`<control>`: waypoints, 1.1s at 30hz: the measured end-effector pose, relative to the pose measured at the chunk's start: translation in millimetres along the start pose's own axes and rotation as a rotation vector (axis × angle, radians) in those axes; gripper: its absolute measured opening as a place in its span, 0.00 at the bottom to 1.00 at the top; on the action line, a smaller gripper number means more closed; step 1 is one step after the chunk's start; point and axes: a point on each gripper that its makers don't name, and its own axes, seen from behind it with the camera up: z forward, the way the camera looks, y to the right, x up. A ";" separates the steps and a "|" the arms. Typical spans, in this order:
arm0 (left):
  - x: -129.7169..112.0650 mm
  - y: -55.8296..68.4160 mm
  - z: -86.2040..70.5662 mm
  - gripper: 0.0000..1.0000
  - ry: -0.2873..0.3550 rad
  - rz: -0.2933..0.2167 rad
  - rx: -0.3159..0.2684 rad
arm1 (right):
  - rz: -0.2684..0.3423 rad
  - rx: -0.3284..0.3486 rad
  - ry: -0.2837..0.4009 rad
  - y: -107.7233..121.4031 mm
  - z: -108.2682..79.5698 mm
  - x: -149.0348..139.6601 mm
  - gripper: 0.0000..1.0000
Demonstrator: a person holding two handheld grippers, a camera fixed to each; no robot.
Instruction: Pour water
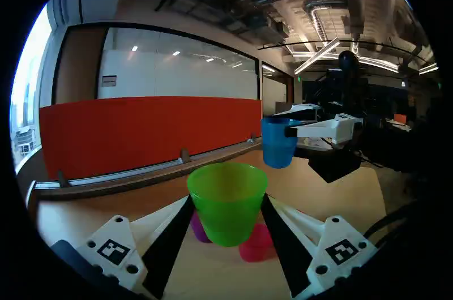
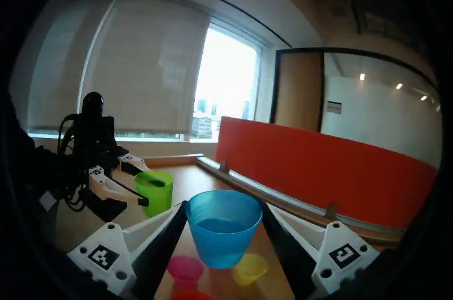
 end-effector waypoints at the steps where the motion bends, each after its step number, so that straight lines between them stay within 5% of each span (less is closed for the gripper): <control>1: -0.1 1.3 0.1 0.83 -0.001 -0.001 -0.004 | -0.002 0.001 0.000 -0.5 -0.4 1.1 0.94; 33: 4.1 40.7 0.5 0.84 0.048 -0.009 -0.085 | -0.082 0.043 0.005 -17.4 7.2 31.5 0.94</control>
